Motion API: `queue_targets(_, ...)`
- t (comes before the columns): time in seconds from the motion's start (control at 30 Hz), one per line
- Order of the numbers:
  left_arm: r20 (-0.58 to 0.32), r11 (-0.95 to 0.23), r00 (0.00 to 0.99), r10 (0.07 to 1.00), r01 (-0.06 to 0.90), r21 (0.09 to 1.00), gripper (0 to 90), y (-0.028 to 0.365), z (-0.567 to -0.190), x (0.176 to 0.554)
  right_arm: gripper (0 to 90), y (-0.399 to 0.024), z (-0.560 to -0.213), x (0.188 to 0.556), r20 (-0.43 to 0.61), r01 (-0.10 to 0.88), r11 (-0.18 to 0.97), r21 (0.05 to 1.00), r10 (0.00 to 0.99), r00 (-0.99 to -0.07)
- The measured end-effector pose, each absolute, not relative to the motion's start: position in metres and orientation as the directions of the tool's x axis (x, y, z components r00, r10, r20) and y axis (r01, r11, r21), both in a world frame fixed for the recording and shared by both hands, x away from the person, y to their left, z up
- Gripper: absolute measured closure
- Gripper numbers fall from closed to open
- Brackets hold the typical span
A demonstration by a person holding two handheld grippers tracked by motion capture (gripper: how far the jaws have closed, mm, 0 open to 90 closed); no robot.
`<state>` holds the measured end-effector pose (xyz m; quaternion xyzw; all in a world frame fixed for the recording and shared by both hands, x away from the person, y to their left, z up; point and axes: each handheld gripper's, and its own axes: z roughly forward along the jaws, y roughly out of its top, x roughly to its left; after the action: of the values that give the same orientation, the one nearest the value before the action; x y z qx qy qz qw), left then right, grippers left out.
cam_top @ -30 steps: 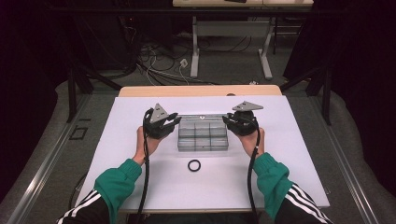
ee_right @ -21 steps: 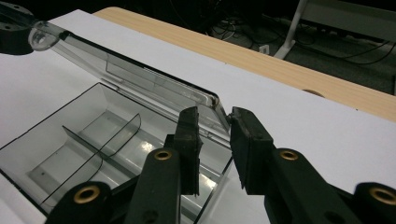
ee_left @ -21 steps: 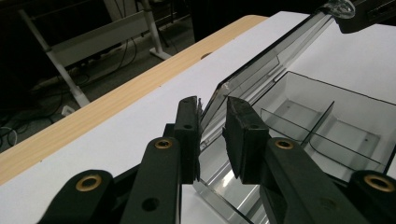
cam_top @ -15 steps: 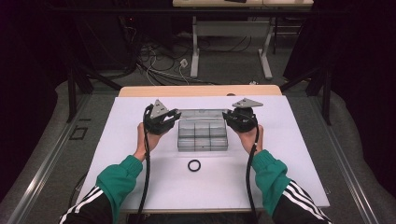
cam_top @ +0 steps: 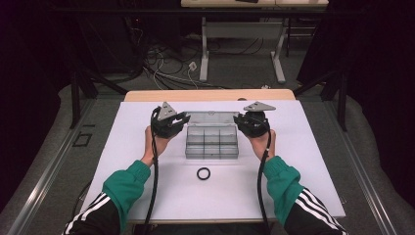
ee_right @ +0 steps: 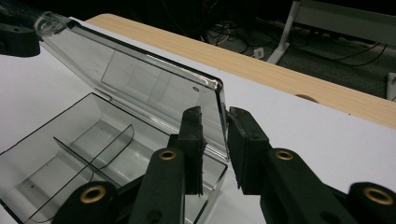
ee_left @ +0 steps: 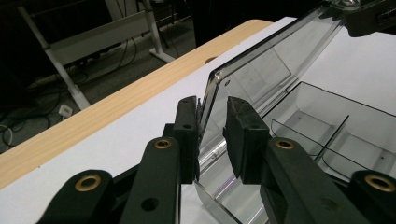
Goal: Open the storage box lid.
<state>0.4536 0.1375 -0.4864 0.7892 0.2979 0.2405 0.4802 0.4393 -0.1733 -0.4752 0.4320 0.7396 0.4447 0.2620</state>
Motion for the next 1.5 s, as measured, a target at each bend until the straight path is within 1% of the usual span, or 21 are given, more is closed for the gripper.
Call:
queue_targets(0.37, 0.062, -0.358, 0.709, 0.702, 0.275, 0.892, 72.2, 0.135, -0.494, 0.463, 75.7, -0.173, -0.482, 0.449, 0.006, 0.439, 0.239, 0.866, 0.873, -0.487)
queue_targets(0.87, 0.053, -0.364, 0.704, 0.708, 0.3, 0.882, 70.8, 0.131, -0.504, 0.473, 76.1, -0.171, -0.494, 0.462, 0.033, 0.495, 0.23, 0.838, 0.884, -0.467)
queue_targets(1.27, 0.048, -0.409, 0.706, 0.707, 0.352, 0.842, 67.6, 0.127, -0.515, 0.482, 76.5, -0.17, -0.501, 0.469, 0.039, 0.524, 0.233, 0.819, 0.889, -0.457)
queue_targets(1.5, 0.064, -0.428, 0.706, 0.705, 0.352, 0.833, 67.2, 0.125, -0.518, 0.484, 76.7, -0.169, -0.505, 0.473, 0.038, 0.535, 0.234, 0.812, 0.893, -0.449)
